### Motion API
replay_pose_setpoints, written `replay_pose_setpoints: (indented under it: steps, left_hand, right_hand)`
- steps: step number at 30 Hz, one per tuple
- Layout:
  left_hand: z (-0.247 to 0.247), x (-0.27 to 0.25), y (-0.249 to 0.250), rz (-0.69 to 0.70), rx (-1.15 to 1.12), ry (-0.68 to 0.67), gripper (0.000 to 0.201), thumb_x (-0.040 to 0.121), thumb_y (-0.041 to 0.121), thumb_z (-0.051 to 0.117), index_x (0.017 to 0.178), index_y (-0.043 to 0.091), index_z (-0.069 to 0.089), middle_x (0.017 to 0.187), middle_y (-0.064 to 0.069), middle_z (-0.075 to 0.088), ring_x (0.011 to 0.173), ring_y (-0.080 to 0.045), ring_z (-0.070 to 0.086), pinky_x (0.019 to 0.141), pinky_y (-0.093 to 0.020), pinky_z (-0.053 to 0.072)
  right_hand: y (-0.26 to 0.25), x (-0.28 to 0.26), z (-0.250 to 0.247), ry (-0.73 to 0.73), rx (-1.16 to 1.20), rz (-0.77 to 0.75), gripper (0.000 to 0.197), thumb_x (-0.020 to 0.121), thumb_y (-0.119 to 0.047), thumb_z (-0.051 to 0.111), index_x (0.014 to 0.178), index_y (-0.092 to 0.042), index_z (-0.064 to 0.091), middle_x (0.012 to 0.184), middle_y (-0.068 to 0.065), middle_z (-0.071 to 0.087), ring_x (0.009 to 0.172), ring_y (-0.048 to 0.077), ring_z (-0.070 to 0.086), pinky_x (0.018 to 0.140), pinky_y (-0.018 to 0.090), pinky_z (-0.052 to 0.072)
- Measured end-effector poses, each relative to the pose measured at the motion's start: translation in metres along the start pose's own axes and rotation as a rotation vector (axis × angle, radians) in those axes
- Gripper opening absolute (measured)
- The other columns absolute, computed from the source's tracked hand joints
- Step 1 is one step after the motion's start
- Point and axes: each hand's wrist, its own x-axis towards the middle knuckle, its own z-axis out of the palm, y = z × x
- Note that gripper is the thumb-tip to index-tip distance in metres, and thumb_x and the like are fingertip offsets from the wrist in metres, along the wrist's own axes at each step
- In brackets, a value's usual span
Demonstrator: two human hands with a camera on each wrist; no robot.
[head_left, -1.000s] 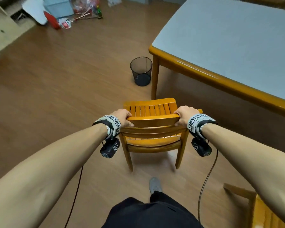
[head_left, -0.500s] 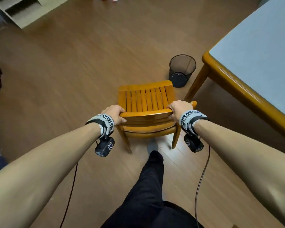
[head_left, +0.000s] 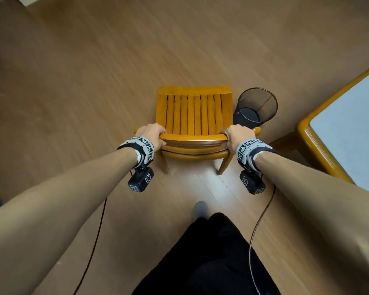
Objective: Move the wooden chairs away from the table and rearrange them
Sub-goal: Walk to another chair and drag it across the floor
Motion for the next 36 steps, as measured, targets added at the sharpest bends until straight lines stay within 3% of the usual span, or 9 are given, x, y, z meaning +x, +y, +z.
replay_pose_setpoints:
  steps: [8, 12, 18, 21, 24, 29, 33, 36]
  left_hand:
    - [-0.085, 0.139, 0.01, 0.041, 0.05, -0.008, 0.026, 0.091, 0.031, 0.069, 0.116, 0.03, 0.067, 0.109, 0.001, 0.07, 0.102, -0.026, 0.063, 0.082, -0.033, 0.049]
    - [-0.138, 0.216, 0.02, 0.079, 0.081, -0.001, 0.033, 0.091, 0.028, 0.069, 0.124, 0.033, 0.065, 0.115, 0.002, 0.069, 0.106, -0.025, 0.063, 0.089, -0.035, 0.052]
    - [-0.216, 0.331, 0.029, 0.151, 0.135, 0.028, 0.024, 0.09, 0.026, 0.07, 0.114, 0.032, 0.07, 0.108, 0.002, 0.071, 0.1, -0.026, 0.064, 0.083, -0.032, 0.048]
    - [-0.249, 0.385, 0.038, 0.218, 0.201, 0.044, 0.022, 0.092, 0.023, 0.067, 0.113, 0.03, 0.071, 0.109, 0.001, 0.07, 0.103, -0.027, 0.062, 0.088, -0.033, 0.044]
    - [-0.283, 0.443, 0.052, 0.306, 0.271, 0.039, 0.023, 0.093, 0.02, 0.066, 0.113, 0.03, 0.07, 0.109, 0.002, 0.069, 0.108, -0.028, 0.059, 0.092, -0.037, 0.039]
    - [-0.337, 0.536, 0.083, 0.453, 0.325, 0.055, 0.02, 0.089, 0.019, 0.068, 0.106, 0.03, 0.072, 0.099, 0.003, 0.07, 0.101, -0.025, 0.062, 0.097, -0.041, 0.036]
    - [-0.369, 0.594, 0.123, 0.545, 0.376, 0.05, 0.016, 0.089, 0.016, 0.068, 0.099, 0.028, 0.072, 0.093, 0.003, 0.068, 0.101, -0.025, 0.061, 0.099, -0.042, 0.035]
    - [-0.39, 0.627, 0.159, 0.603, 0.441, 0.012, 0.019, 0.089, 0.016, 0.065, 0.097, 0.032, 0.069, 0.094, 0.005, 0.066, 0.102, -0.025, 0.061, 0.095, -0.04, 0.038]
  right_hand:
    - [0.026, 0.14, -0.074, -0.012, 0.009, 0.014, 0.031, 0.088, -0.041, 0.071, 0.115, -0.026, 0.068, 0.103, 0.003, 0.068, 0.096, 0.029, 0.065, 0.07, 0.034, 0.045]
    - [0.037, 0.203, -0.121, -0.02, 0.047, 0.04, 0.027, 0.087, -0.043, 0.072, 0.107, -0.026, 0.069, 0.095, 0.001, 0.068, 0.088, 0.027, 0.064, 0.068, 0.034, 0.046]
    - [0.05, 0.281, -0.185, -0.061, 0.176, 0.148, 0.019, 0.088, -0.042, 0.072, 0.093, -0.026, 0.064, 0.088, 0.0, 0.065, 0.085, 0.025, 0.062, 0.075, 0.036, 0.051]
    - [0.054, 0.315, -0.209, -0.08, 0.238, 0.193, 0.015, 0.089, -0.04, 0.071, 0.099, -0.03, 0.066, 0.089, -0.002, 0.065, 0.089, 0.025, 0.063, 0.079, 0.039, 0.054]
    - [0.061, 0.348, -0.237, -0.071, 0.288, 0.257, 0.021, 0.09, -0.04, 0.07, 0.108, -0.03, 0.068, 0.091, -0.002, 0.066, 0.085, 0.023, 0.062, 0.075, 0.035, 0.051]
    - [0.081, 0.398, -0.286, -0.012, 0.368, 0.406, 0.02, 0.089, -0.039, 0.072, 0.102, -0.025, 0.069, 0.089, 0.001, 0.062, 0.078, 0.024, 0.056, 0.07, 0.032, 0.043]
    - [0.107, 0.429, -0.309, 0.02, 0.438, 0.496, 0.017, 0.089, -0.039, 0.072, 0.098, -0.026, 0.069, 0.092, 0.002, 0.066, 0.08, 0.024, 0.058, 0.071, 0.033, 0.044]
    - [0.131, 0.447, -0.322, 0.033, 0.458, 0.563, 0.021, 0.088, -0.042, 0.072, 0.104, -0.029, 0.07, 0.094, 0.002, 0.066, 0.082, 0.026, 0.06, 0.072, 0.035, 0.047]
